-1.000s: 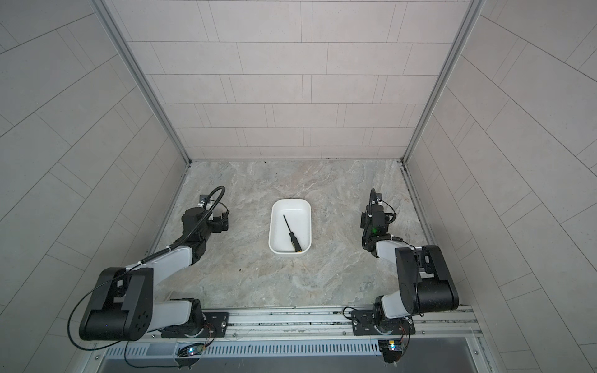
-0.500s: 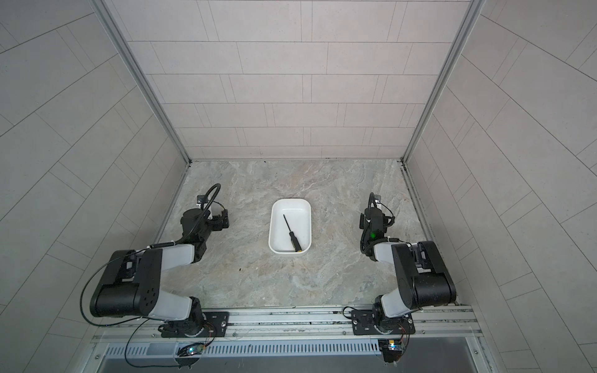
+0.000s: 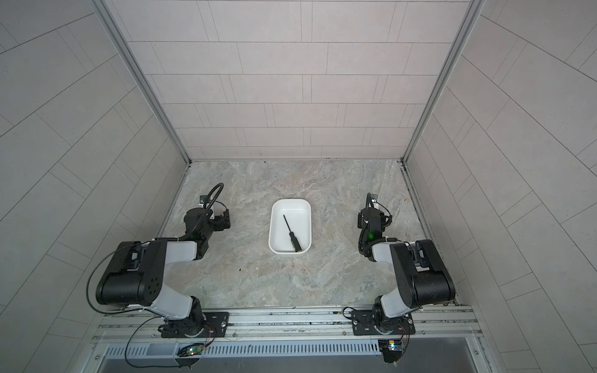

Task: Put the screwdriver in the bin
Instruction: Reset both arms

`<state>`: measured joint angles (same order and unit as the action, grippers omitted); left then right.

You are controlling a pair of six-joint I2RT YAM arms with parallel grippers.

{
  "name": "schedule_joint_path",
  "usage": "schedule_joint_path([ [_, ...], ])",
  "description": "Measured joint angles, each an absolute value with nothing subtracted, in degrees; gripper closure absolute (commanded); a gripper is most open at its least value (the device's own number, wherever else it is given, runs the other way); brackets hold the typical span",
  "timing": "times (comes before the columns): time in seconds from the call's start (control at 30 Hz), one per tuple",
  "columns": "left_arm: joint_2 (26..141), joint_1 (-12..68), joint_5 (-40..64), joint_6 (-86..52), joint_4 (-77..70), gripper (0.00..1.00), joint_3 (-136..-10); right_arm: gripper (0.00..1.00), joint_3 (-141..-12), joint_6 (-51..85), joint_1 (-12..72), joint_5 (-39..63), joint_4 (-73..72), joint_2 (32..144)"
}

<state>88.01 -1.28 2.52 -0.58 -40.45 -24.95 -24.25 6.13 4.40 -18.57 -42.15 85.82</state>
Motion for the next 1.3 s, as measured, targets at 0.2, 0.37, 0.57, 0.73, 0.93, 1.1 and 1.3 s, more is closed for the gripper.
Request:
schedule_joint_path([
  [0.2, 88.01, -1.06, 2.02, -0.51, -40.45, 0.00, -24.95, 0.26, -24.23, 5.87, 4.40, -18.72, -42.22, 85.82],
  [0.37, 88.01, -1.04, 1.78, -0.51, -40.45, 0.00, -24.95, 0.01, -24.25, 5.78, 4.40, -18.72, -42.24, 85.82],
  [0.57, 88.01, -1.04, 1.65, -0.51, -40.45, 0.00, -24.95, 0.01, -24.25, 5.76, 4.47, -18.74, -42.22, 85.82],
  [0.73, 88.01, -1.02, 1.65, -0.51, -40.45, 0.00, -24.95, 0.01, -24.25, 5.76, 4.47, -18.76, -42.22, 85.82],
  [0.93, 88.01, -0.93, 1.65, -0.49, -40.45, 0.00, -24.95, 0.01, -24.25, 5.76, 4.47, -18.74, -42.22, 85.82],
  [1.1, 88.01, -0.84, 1.63, -0.49, -40.45, 0.00, -24.95, 0.01, -24.25, 5.76, 4.47, -18.76, -42.22, 85.82],
  [1.3, 88.01, -0.84, 1.63, -0.49, -40.45, 0.00, -24.95, 0.01, -24.25, 5.76, 4.47, -18.76, -42.22, 85.82],
])
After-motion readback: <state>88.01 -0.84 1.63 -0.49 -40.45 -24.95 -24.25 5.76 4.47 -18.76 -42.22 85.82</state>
